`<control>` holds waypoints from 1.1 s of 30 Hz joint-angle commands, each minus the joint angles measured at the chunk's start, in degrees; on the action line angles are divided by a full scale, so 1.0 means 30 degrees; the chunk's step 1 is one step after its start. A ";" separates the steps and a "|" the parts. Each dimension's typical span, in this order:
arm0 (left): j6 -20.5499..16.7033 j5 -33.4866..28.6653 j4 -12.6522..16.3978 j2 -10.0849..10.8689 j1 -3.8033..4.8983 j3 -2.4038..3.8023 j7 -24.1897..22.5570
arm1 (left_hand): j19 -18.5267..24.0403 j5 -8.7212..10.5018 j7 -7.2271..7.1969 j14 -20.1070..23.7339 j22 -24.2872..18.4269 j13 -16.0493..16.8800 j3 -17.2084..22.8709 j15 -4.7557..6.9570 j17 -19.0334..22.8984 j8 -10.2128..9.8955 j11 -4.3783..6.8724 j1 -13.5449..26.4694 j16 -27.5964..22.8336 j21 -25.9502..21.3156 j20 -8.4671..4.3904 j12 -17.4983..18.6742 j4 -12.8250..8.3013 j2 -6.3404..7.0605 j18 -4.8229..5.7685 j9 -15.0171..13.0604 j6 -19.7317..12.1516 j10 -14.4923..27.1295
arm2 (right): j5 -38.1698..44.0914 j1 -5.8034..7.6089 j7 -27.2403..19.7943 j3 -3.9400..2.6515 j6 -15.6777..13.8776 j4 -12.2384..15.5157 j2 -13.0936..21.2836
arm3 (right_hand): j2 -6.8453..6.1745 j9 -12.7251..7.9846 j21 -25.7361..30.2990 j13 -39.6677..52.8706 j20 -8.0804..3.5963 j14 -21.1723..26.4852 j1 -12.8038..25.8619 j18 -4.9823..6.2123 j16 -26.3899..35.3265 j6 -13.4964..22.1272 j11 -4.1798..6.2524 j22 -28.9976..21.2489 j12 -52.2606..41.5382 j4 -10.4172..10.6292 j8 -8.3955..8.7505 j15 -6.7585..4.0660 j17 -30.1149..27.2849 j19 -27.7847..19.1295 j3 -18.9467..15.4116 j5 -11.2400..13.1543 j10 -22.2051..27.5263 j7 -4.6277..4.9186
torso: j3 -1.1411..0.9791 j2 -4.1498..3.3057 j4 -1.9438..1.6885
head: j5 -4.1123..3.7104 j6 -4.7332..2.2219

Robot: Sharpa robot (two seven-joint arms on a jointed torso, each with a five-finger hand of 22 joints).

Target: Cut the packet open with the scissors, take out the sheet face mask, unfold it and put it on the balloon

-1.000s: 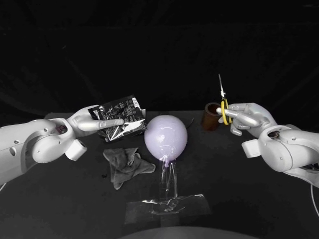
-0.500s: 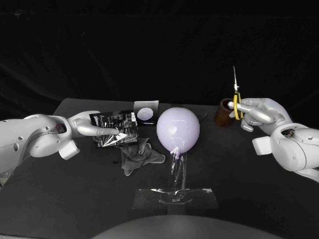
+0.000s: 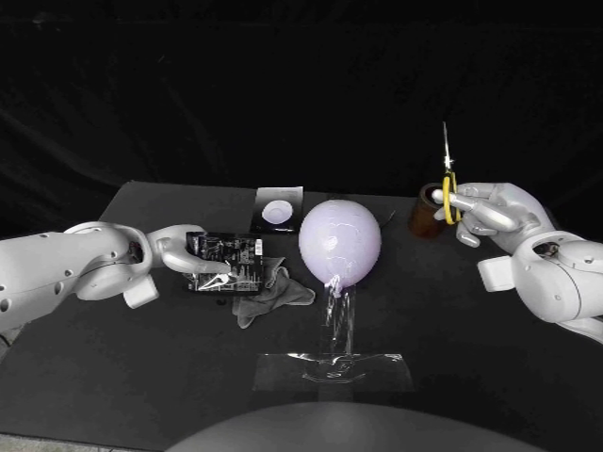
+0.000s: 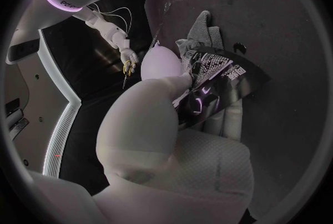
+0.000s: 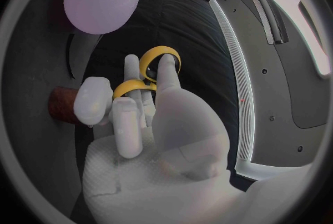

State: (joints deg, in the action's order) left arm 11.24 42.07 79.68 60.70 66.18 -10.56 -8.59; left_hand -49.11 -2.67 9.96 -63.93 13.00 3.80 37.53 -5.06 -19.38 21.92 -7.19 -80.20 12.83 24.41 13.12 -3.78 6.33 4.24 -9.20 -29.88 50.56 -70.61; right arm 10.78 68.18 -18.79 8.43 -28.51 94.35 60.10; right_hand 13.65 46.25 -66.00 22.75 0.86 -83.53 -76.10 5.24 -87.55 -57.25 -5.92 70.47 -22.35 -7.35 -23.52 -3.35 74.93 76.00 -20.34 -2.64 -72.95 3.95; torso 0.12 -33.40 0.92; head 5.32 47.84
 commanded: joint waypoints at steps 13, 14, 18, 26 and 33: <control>-0.2843 0.1240 -0.0006 -0.0469 -0.0143 -0.0001 0.0940 | 0.1279 -0.0078 0.1236 0.1745 -0.0505 -0.0127 -0.1656 -0.0833 0.0021 -0.2099 -0.1003 0.0987 -0.0741 -0.0794 0.0670 0.0161 0.0898 0.2519 0.0004 -0.0963 -0.1930 0.2824 | 0.0217 0.0003 -0.0237 -0.0016 0.0235 0.0157 -0.0042 | 0.1104 0.0122 -0.0085 0.0025 -0.0040 -0.1549 -0.1338 0.0171 -0.0089 -0.0917 0.2830 0.0015 -0.0482 -0.1153 -0.1273 -0.0812 0.1665 0.0132 0.1381 -0.0059 -0.2968 -0.0934 | -0.0014 0.0026 -0.0016 | -0.0223 0.0041; -0.3050 0.1370 0.0002 -0.0434 -0.0144 0.0000 0.1019 | 0.1530 -0.0085 0.1354 0.2114 -0.0620 -0.0117 -0.1926 -0.0981 0.0070 -0.2295 -0.1139 0.1076 -0.0874 -0.1005 0.0782 0.0144 0.0962 0.2826 0.0069 -0.0838 -0.2162 0.3229 | 0.0217 0.0003 -0.0237 -0.0016 0.0235 0.0163 -0.0040 | 0.1104 0.0130 -0.0069 0.0043 -0.0040 -0.1548 -0.1327 0.0175 -0.0087 -0.0920 0.2828 0.0003 -0.0488 -0.1158 -0.1275 -0.0812 0.1652 0.0123 0.1389 -0.0058 -0.2965 -0.0932 | -0.0011 0.0026 -0.0018 | -0.0226 0.0047; -0.3985 0.1666 -0.0118 -0.0281 -0.0146 0.0021 0.1067 | 0.2544 -0.0071 0.1653 0.4159 -0.1319 -0.0022 -0.4717 -0.1586 0.0299 -0.2791 -0.1827 0.0715 -0.1313 -0.2131 0.1143 -0.0033 0.1469 0.3277 0.0247 -0.0258 -0.3303 0.5353 | 0.0245 0.0003 -0.0230 -0.0016 0.0244 0.0185 -0.0025 | 0.1104 0.0130 -0.0069 0.0043 -0.0040 -0.1548 -0.1327 0.0175 -0.0087 -0.0920 0.2828 0.0003 -0.0488 -0.1158 -0.1275 -0.0812 0.1652 0.0123 0.1389 -0.0058 -0.2965 -0.0932 | 0.0000 0.0029 -0.0023 | -0.0264 0.0021; -0.5082 0.2145 -0.0528 -0.0188 -0.0141 0.0171 0.0682 | 0.3831 -0.0095 0.2186 0.7571 -0.2314 0.0002 -1.3897 -0.2482 0.0659 -0.2011 -0.2302 -0.3176 -0.1799 -0.3645 0.1190 -0.0132 0.3581 0.2450 0.1527 -0.0046 -0.4957 0.7822 | 0.0278 0.0003 -0.0225 -0.0016 0.0256 0.0181 -0.0003 | 0.1104 0.0130 -0.0069 0.0043 -0.0040 -0.1548 -0.1327 0.0175 -0.0087 -0.0920 0.2828 0.0003 -0.0488 -0.1158 -0.1275 -0.0812 0.1652 0.0123 0.1389 -0.0058 -0.2965 -0.0932 | -0.0002 0.0012 -0.0008 | -0.0306 -0.0004; -0.5274 0.2299 -0.0926 -0.0224 -0.0136 0.0287 0.0181 | 0.6495 -0.0138 0.1943 0.8976 -0.3019 0.0014 -1.5252 -0.2769 0.0676 -0.1372 -0.2499 -0.3386 -0.1697 -0.4955 0.1207 -0.0247 0.3620 0.3268 0.1899 -0.0031 -0.5870 0.8627 | 0.0292 0.0003 -0.0217 -0.0015 0.0255 0.0177 0.0031 | 0.1104 0.0130 -0.0069 0.0043 -0.0040 -0.1548 -0.1327 0.0175 -0.0087 -0.0920 0.2828 0.0003 -0.0488 -0.1158 -0.1275 -0.0812 0.1652 0.0123 0.1389 -0.0058 -0.2965 -0.0932 | -0.0015 0.0006 0.0002 | -0.0401 0.0066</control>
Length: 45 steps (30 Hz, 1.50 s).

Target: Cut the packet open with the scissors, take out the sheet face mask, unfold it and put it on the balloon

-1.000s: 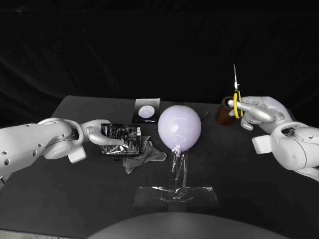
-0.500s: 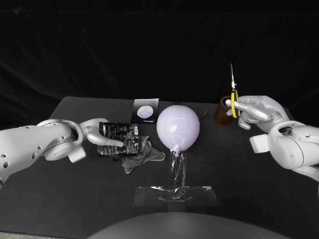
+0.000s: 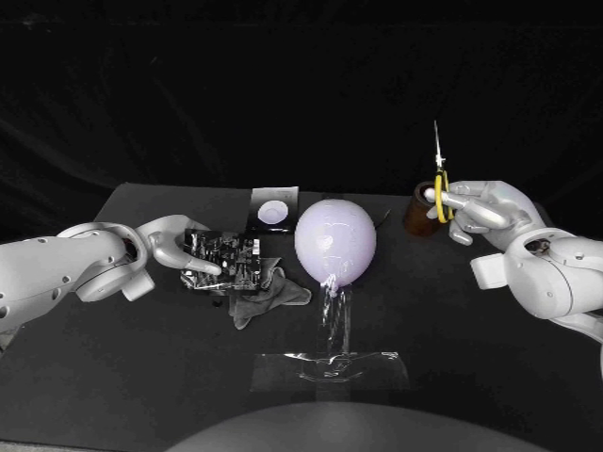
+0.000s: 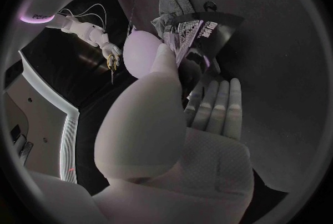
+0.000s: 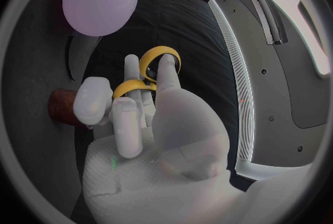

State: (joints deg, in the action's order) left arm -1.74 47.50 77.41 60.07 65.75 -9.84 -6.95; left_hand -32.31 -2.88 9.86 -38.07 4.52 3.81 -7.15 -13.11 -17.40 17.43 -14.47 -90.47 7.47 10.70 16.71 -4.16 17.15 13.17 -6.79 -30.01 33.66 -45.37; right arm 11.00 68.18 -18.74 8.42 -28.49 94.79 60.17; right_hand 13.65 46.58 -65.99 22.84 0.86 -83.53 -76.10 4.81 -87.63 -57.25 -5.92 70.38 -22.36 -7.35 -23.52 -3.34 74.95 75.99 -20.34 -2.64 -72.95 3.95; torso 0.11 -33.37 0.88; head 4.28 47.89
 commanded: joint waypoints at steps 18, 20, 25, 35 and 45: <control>-0.1227 -0.0324 -0.1637 -0.0480 0.0021 0.0822 -0.1578 | 0.2213 -0.0082 0.1139 0.1386 -0.0504 0.0055 -0.0789 -0.0378 -0.0026 0.0757 -0.0433 -0.0091 0.0377 -0.1066 0.0041 -0.0355 0.0024 0.0445 0.1106 0.0069 -0.0815 0.0726 | 0.0266 0.0001 -0.0209 -0.0013 0.0281 -0.0017 0.0007 | 0.1104 0.0019 -0.0072 0.0014 -0.0041 -0.1546 -0.1326 0.0316 -0.0058 -0.0919 0.2829 0.0033 -0.0487 -0.1159 -0.1276 -0.0815 0.1646 0.0124 0.1388 -0.0058 -0.2964 -0.0932 | -0.0020 -0.0004 0.0010 | -0.0159 0.0050; -0.1457 -0.0668 -0.1758 -0.0580 0.0021 0.0905 -0.1887 | 0.1958 -0.0047 0.1570 0.1283 -0.0472 0.0091 -0.0094 -0.0242 -0.0093 0.1017 -0.0203 -0.0284 0.0619 -0.1002 0.0039 -0.0549 0.0010 -0.0042 0.1091 0.0074 -0.0594 0.0566 | 0.0365 0.0001 -0.0179 -0.0013 0.0299 -0.0037 0.0002 | 0.1104 0.0019 -0.0072 0.0014 -0.0041 -0.1546 -0.1326 0.0316 -0.0058 -0.0919 0.2829 0.0033 -0.0487 -0.1159 -0.1276 -0.0815 0.1646 0.0124 0.1388 -0.0058 -0.2964 -0.0932 | -0.0017 -0.0003 0.0008 | -0.0193 0.0039; -0.2038 -0.1960 -0.1839 -0.0808 0.0059 0.1220 -0.2799 | -0.0972 0.0021 0.1918 0.0350 -0.0086 0.0178 0.1798 0.0187 -0.0288 0.1742 0.0273 -0.0941 0.1444 -0.0006 -0.0001 -0.1211 -0.0155 -0.1679 0.0967 0.0194 0.0624 -0.0428 | 0.0826 0.0001 0.0027 -0.0013 0.0401 -0.0102 -0.0013 | 0.1096 0.0047 -0.0089 0.0074 -0.0039 -0.1548 -0.1291 0.0312 -0.0059 -0.0913 0.2825 0.0050 -0.0496 -0.1187 -0.1274 -0.0811 0.1651 0.0133 0.1405 -0.0058 -0.2935 -0.0929 | -0.0020 0.0029 0.0008 | -0.0369 -0.0243; -0.1948 -0.5302 -0.1844 -0.1731 0.1098 0.1628 -0.3878 | -0.6662 0.0017 0.0794 -0.5726 0.1267 0.0090 0.3615 0.2168 -0.1182 0.1395 0.1789 -0.2539 0.4478 0.3251 -0.0881 -0.2292 -0.0113 -0.3082 -0.1252 0.1844 0.4098 -0.4633 | 0.5094 0.0415 0.2270 -0.0013 0.1651 -0.0922 -0.0424 | 0.1087 0.0096 -0.0191 0.0196 -0.0039 -0.1569 -0.1367 0.0289 -0.0083 -0.0904 0.2838 0.0140 -0.0516 -0.1369 -0.1263 -0.0816 0.1764 0.0191 0.1479 -0.0058 -0.2886 -0.0939 | 0.0031 0.0124 0.0090 | -0.1099 -0.1110; -0.0934 -0.6633 -0.2970 -0.3176 0.2633 0.1745 -0.3748 | -0.7378 0.0032 0.0331 -0.7094 0.1783 -0.0040 0.4447 0.2738 -0.1210 0.0955 0.2405 -0.2559 0.4594 0.4240 -0.1554 -0.2119 -0.0149 -0.3170 -0.1210 0.2628 0.5779 -0.6690 | 1.1925 0.1896 0.5865 0.0006 0.2840 -0.4012 -0.2405 | 0.1079 0.0160 -0.0580 0.0355 -0.0044 -0.1617 -0.1465 0.0199 -0.0140 -0.0999 0.2853 0.0466 -0.0571 -0.1601 -0.1284 -0.0826 0.2020 0.0418 0.1542 -0.0056 -0.2915 -0.0948 | 0.0074 0.0203 0.0182 | -0.2304 -0.2738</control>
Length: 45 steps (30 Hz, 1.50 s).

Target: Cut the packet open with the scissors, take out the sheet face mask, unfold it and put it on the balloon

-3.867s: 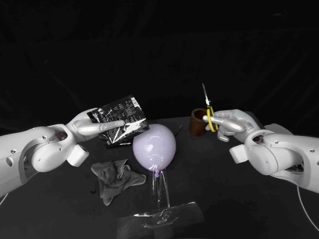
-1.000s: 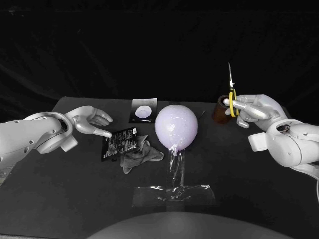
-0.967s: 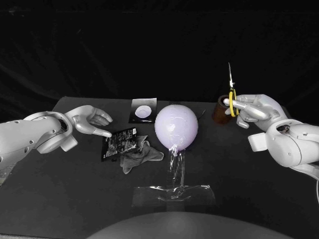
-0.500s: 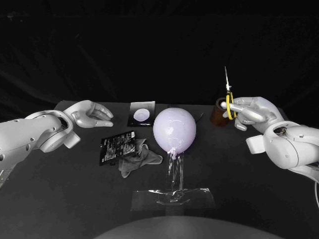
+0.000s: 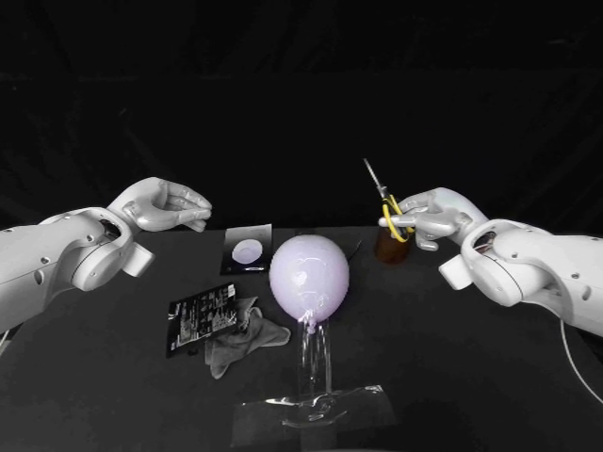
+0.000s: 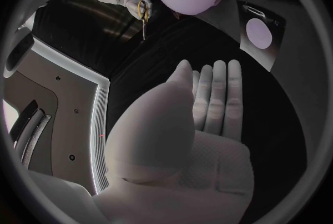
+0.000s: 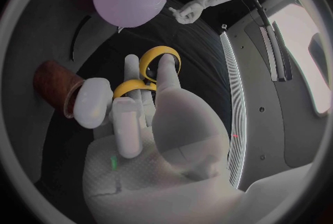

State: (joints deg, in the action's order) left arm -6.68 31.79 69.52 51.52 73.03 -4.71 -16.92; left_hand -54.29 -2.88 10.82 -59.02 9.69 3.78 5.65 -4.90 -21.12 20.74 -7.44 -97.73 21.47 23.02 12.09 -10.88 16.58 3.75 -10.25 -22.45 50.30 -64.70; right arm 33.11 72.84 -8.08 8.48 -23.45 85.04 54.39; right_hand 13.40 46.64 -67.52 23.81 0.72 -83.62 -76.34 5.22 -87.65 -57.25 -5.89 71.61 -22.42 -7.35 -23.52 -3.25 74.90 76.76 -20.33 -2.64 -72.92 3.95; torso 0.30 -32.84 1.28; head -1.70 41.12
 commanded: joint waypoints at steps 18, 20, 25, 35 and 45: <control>0.1640 -0.1415 -0.3940 -0.3321 0.2369 0.0153 -0.0587 | 0.1447 0.0048 0.0125 0.0059 -0.0019 -0.0083 0.1914 -0.0324 0.0600 -0.1753 -0.0157 0.1552 -0.1792 -0.0111 0.0479 0.2158 0.0056 0.0855 0.0143 0.1438 0.0864 -0.0904 | 1.7933 0.2466 0.5401 0.0138 0.2032 -0.7262 -0.6144 | 0.1157 0.0249 -0.0938 0.0305 -0.0022 -0.1661 -0.1222 -0.0141 -0.0224 -0.1279 0.2892 0.0785 -0.0690 -0.1711 -0.1354 -0.0890 0.2419 0.0717 0.1515 -0.0055 -0.3140 -0.1010 | 0.0043 0.0014 0.0015 | -0.0896 -0.1407; 0.1534 -0.0984 -0.4400 -0.3850 0.2647 0.0165 -0.0682 | 0.2118 0.0066 0.0332 0.0792 -0.0373 -0.0058 0.1354 -0.0661 0.0801 -0.2152 -0.0443 0.3141 -0.2431 -0.0729 0.0857 0.2467 0.0036 0.1289 0.0205 0.1657 0.0530 -0.0350 | 1.9621 0.2520 0.5722 0.0195 0.2460 -0.7704 -0.6794 | 0.1155 0.0256 -0.1009 0.0323 -0.0025 -0.1663 -0.1197 -0.0159 -0.0227 -0.1299 0.2894 0.0846 -0.0697 -0.1710 -0.1358 -0.0894 0.2432 0.0761 0.1506 -0.0056 -0.3153 -0.1016 | 0.0050 0.0000 -0.0002 | -0.0900 -0.1502; 0.1237 0.0124 -0.5266 -0.4960 0.2944 0.0182 -0.0780 | 0.3008 0.0044 0.0527 0.1692 -0.0816 -0.0054 0.0712 -0.0999 0.1070 -0.2517 -0.0710 0.4209 -0.3164 -0.1512 0.1292 0.2458 0.0006 0.1454 0.0292 0.1834 0.0119 0.0403 | 2.2743 0.2536 0.6349 0.0344 0.3255 -0.8428 -0.8021 | 0.1153 0.0260 -0.1111 0.0332 -0.0027 -0.1661 -0.1200 -0.0184 -0.0225 -0.1309 0.2896 0.0930 -0.0697 -0.1721 -0.1359 -0.0898 0.2421 0.0820 0.1506 -0.0059 -0.3155 -0.1024 | 0.0023 -0.0043 0.0018 | -0.0753 -0.1639; 0.0529 0.2642 -0.7168 -0.7214 0.3056 0.0218 -0.1055 | 0.4698 0.0039 0.0996 0.3922 -0.1776 -0.0051 -0.0934 -0.1821 0.1921 -0.3167 -0.1348 0.4662 -0.4933 -0.3121 0.1553 0.2451 0.0004 0.1366 0.1095 0.2095 -0.0880 0.2542 | 2.5895 0.2254 0.7123 0.0468 0.3741 -0.9466 -0.9761 | 0.1153 0.0269 -0.1273 0.0348 -0.0031 -0.1668 -0.1166 -0.0224 -0.0234 -0.1337 0.2893 0.1066 -0.0696 -0.1713 -0.1363 -0.0903 0.2462 0.0916 0.1495 -0.0058 -0.3162 -0.1027 | 0.0026 -0.0043 0.0023 | -0.0308 -0.1708; 0.1249 0.5611 -0.8193 -0.9094 0.2868 0.0229 -0.0378 | 0.4738 0.0038 0.1078 0.4050 -0.1912 -0.0054 -0.1320 -0.1924 0.2097 -0.3348 -0.1461 0.4275 -0.5167 -0.3351 0.1543 0.2450 -0.0051 0.1333 0.1282 0.2155 -0.1193 0.3054 | 2.7320 0.2141 0.7521 0.0481 0.3393 -0.9259 -1.0815 | 0.1150 0.0275 -0.1364 0.0359 -0.0034 -0.1669 -0.1145 -0.0247 -0.0236 -0.1358 0.2894 0.1143 -0.0695 -0.1712 -0.1367 -0.0907 0.2473 0.0969 0.1487 -0.0059 -0.3169 -0.1032 | 0.0039 0.0003 0.0003 | -0.0100 -0.1551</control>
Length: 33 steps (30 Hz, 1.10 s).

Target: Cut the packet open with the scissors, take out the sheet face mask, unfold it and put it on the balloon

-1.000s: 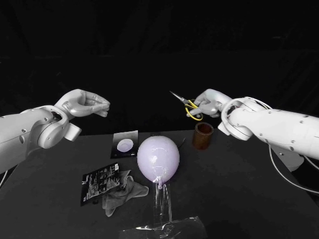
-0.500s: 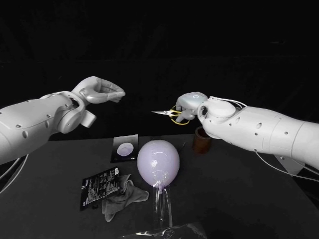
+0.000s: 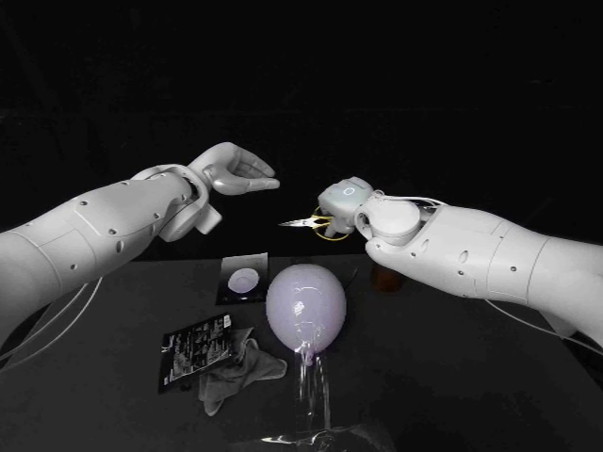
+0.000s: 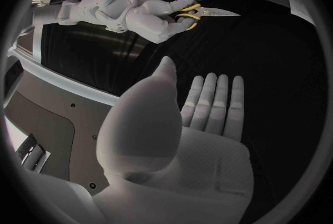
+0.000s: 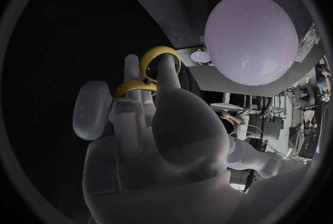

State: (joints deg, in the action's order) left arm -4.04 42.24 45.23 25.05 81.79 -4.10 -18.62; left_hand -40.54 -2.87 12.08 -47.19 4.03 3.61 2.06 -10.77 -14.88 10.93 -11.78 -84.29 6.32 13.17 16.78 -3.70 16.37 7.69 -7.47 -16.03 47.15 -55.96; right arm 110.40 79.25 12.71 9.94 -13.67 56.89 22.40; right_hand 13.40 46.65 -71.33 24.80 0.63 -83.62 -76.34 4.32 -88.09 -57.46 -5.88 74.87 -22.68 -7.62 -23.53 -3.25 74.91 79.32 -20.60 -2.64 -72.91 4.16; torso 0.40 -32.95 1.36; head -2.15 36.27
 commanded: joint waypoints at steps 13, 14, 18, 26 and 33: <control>0.1335 0.4015 -0.0976 -0.1680 -0.0828 0.0024 0.0883 | 0.0188 0.0036 0.0730 -0.0036 -0.0062 0.0022 -0.0220 0.0043 0.0081 -0.0058 -0.0016 -0.0661 -0.0143 -0.0211 -0.0067 0.0002 -0.0007 -0.0113 0.0333 -0.0004 -0.0099 0.0161 | 0.2466 -0.0012 0.0848 -0.0007 -0.0191 0.0914 -0.0491 | 0.1149 0.0279 -0.0193 0.0043 -0.0004 -0.1685 -0.1126 0.0028 -0.0110 -0.1314 0.2895 0.0142 -0.0609 -0.1619 -0.1371 -0.0908 0.2559 0.0177 0.1569 -0.0060 -0.3181 -0.1108 | -0.0023 0.0026 0.0046 | 0.0243 -0.0026; 0.1356 0.4046 -0.1048 -0.1730 -0.0882 0.0023 0.0911 | 0.0188 0.0036 0.0730 -0.0036 -0.0062 0.0022 -0.0220 0.0043 0.0081 -0.0058 -0.0016 -0.0661 -0.0143 -0.0211 -0.0067 0.0002 -0.0007 -0.0113 0.0333 -0.0004 -0.0099 0.0161 | 0.2495 -0.0013 0.0868 -0.0008 -0.0222 0.0986 -0.0476 | 0.1149 0.0279 -0.0193 0.0043 -0.0004 -0.1685 -0.1126 0.0028 -0.0110 -0.1314 0.2895 0.0142 -0.0609 -0.1619 -0.1371 -0.0908 0.2559 0.0177 0.1569 -0.0060 -0.3181 -0.1108 | -0.0025 0.0036 0.0053 | 0.0246 -0.0004; 0.1408 0.4108 -0.1177 -0.1820 -0.0997 0.0021 0.1009 | 0.0198 0.0036 0.0811 -0.0095 -0.0066 0.0027 -0.0207 0.0047 0.0095 -0.0047 -0.0046 -0.0747 -0.0141 -0.0251 -0.0065 -0.0012 -0.0001 -0.0230 0.0312 -0.0010 -0.0066 0.0129 | 0.2685 -0.0013 0.0948 -0.0011 -0.0326 0.1262 -0.0404 | 0.1144 0.0286 -0.0235 0.0055 -0.0006 -0.1687 -0.1107 0.0017 -0.0113 -0.1338 0.2898 0.0178 -0.0612 -0.1619 -0.1376 -0.0911 0.2572 0.0204 0.1560 -0.0059 -0.3196 -0.1114 | -0.0040 0.0040 0.0037 | 0.0278 -0.0009; 0.1741 0.4007 -0.1261 -0.1862 -0.1076 0.0020 0.1200 | 0.0105 0.0039 0.0751 -0.0520 -0.0049 0.0048 -0.0242 0.0146 0.0084 0.0015 0.0025 -0.0953 0.0000 -0.0312 -0.0066 -0.0078 -0.0018 -0.0477 0.0191 -0.0038 0.0096 -0.0135 | 0.2911 -0.0013 0.1083 -0.0016 -0.0532 0.1626 -0.0288 | 0.1143 0.0294 -0.0299 0.0071 -0.0010 -0.1699 -0.1081 0.0001 -0.0128 -0.1367 0.2904 0.0234 -0.0616 -0.1618 -0.1381 -0.0915 0.2640 0.0243 0.1547 -0.0059 -0.3215 -0.1122 | -0.0017 0.0049 0.0033 | 0.0210 -0.0013; 0.2595 0.3944 -0.1186 -0.1974 -0.1121 0.0017 0.1386 | -0.0108 0.0039 0.0625 -0.1229 -0.0032 0.0073 -0.0386 0.0352 0.0012 0.0097 0.0189 -0.1104 0.0292 -0.0329 -0.0069 -0.0175 -0.0031 -0.0674 0.0018 -0.0072 0.0324 -0.0655 | 0.3132 -0.0016 0.1245 -0.0024 -0.0870 0.1836 -0.0268 | 0.1143 0.0304 -0.0338 0.0093 -0.0014 -0.1707 -0.1054 -0.0009 -0.0138 -0.1401 0.2912 0.0270 -0.0624 -0.1619 -0.1386 -0.0922 0.2684 0.0269 0.1534 -0.0059 -0.3243 -0.1133 | 0.0003 0.0036 0.0006 | 0.0235 0.0086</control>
State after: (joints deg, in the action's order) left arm 1.19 54.00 41.49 19.36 78.41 -4.11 -14.90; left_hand -40.34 -2.87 12.28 -50.59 3.93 3.76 1.31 -9.63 -14.80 10.93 -11.16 -87.33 6.89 12.53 16.58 -3.95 16.26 5.87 -7.47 -16.20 47.80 -57.67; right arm 117.92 79.16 15.36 9.90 -15.16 62.27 21.62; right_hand 13.40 46.65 -72.04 25.01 0.62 -83.62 -76.34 3.84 -88.20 -57.66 -5.91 74.92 -22.70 -7.71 -23.53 -3.25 74.90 79.74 -20.68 -2.64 -72.94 4.36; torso 0.37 -32.81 1.40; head -1.49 36.40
